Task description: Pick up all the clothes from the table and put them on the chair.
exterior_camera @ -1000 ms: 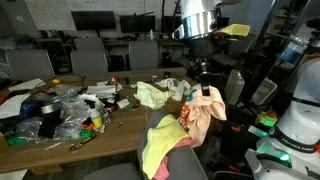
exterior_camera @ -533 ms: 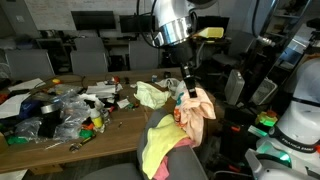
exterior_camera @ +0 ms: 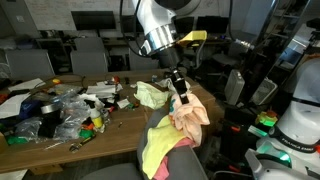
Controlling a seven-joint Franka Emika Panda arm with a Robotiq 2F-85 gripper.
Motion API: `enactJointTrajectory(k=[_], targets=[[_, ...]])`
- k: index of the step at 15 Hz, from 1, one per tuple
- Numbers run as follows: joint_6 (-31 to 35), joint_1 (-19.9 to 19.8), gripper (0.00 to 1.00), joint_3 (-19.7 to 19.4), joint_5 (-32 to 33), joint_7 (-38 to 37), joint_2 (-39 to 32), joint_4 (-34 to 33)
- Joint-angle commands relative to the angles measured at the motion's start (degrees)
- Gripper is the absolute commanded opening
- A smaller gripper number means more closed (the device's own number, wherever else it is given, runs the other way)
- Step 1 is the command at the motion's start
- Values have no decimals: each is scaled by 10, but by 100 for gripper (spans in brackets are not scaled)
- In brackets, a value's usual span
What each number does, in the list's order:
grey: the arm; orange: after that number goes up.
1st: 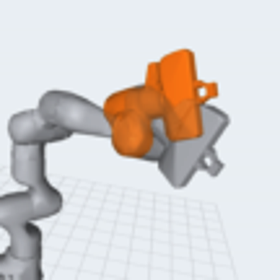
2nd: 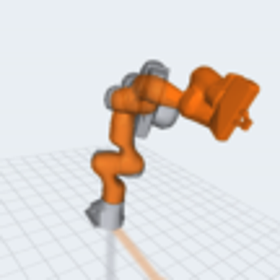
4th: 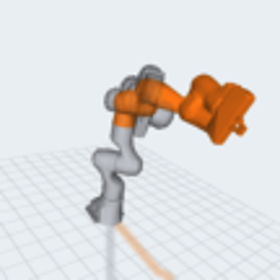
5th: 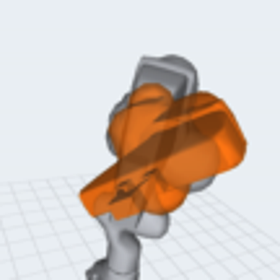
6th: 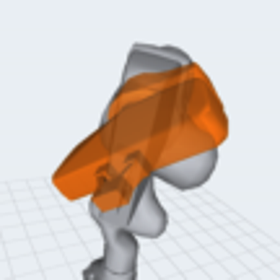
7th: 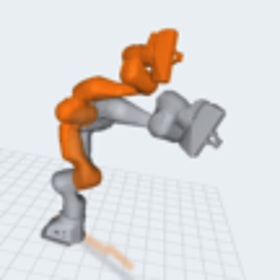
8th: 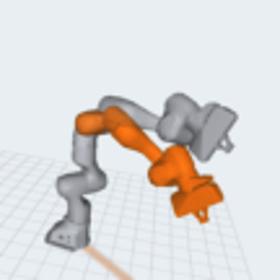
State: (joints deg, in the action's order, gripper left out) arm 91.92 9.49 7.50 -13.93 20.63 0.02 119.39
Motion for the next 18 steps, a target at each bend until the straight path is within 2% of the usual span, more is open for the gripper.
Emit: enactJointTrajectory(k=[1, 9, 13, 18], targets=[[-34, -16, 2, -5, -57, 61, -58, -59], [-30, -84, 2, -30, -145, 62, -156, -95], [-13, -107, 2, -38, -156, 43, -191, -104], [17, -107, 2, -37, -139, 2, -204, -106]])
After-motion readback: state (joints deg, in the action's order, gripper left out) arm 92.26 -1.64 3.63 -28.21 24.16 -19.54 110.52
